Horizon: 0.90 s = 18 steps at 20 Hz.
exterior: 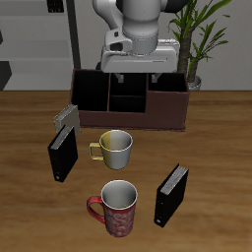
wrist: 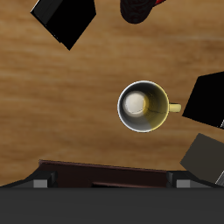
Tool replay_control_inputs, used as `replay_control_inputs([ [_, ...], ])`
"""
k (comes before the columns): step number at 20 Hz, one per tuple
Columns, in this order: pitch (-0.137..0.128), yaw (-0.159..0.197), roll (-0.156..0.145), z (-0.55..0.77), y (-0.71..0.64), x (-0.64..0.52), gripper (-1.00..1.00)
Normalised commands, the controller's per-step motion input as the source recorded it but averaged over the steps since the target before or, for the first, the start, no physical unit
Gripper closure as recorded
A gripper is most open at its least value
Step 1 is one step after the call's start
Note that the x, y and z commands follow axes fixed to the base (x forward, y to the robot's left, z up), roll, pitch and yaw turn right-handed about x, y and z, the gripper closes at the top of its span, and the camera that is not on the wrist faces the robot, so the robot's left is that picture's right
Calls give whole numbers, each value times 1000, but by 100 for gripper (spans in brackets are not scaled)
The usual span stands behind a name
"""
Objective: Place the left black book into the back desk caddy's left compartment
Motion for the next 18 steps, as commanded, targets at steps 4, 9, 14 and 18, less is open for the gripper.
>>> replay_control_inputs([
  [4, -24, -8, -12, 49, 251, 223, -100],
  [9, 4, -17, 22, 71, 213, 276, -100],
  [14, -33, 30, 15, 127, 306, 350, -100],
  [18, -37, 0, -52, 115, 163, 376, -100],
])
